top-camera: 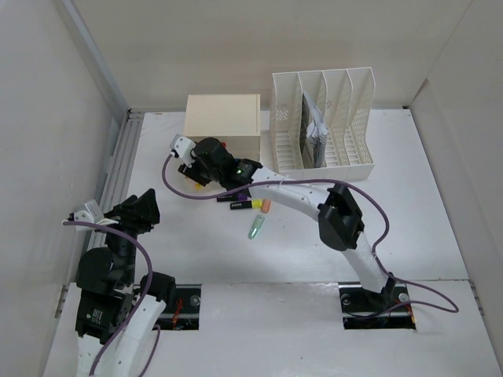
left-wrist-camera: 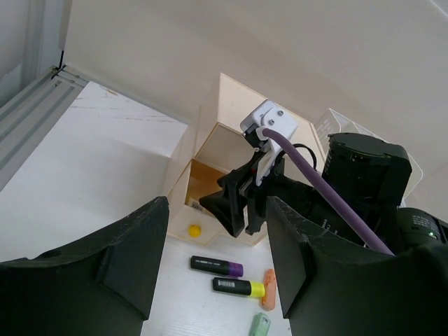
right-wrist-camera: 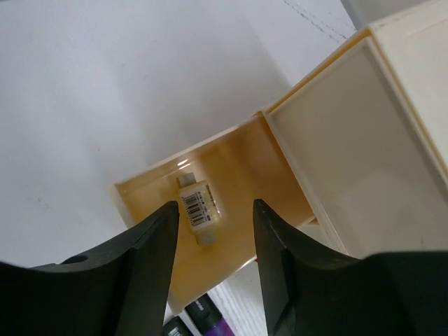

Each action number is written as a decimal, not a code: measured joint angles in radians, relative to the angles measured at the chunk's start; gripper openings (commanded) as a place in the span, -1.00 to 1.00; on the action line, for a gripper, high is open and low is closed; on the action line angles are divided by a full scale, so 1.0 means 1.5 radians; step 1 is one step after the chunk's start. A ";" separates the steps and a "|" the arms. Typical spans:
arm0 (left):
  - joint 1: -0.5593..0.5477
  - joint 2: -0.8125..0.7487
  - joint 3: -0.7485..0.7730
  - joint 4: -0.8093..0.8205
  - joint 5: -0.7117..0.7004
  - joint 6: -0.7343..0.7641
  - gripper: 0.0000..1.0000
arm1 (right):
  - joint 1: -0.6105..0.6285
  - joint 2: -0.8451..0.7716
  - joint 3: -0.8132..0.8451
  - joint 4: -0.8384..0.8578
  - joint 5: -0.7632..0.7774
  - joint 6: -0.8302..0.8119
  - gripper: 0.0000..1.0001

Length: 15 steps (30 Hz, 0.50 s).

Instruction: Organize the desk

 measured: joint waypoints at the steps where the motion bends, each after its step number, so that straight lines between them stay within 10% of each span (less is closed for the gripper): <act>1: 0.000 0.000 0.000 0.000 0.000 0.000 0.09 | 0.000 -0.001 -0.002 0.000 0.000 -0.001 -0.10; 4: 0.000 0.000 0.000 0.000 0.000 0.000 0.09 | 0.000 -0.019 -0.024 0.000 -0.006 -0.003 -0.97; 15: 0.000 0.000 0.000 0.000 0.000 0.000 0.09 | -0.001 -0.102 -0.068 0.000 -0.104 -0.004 -1.00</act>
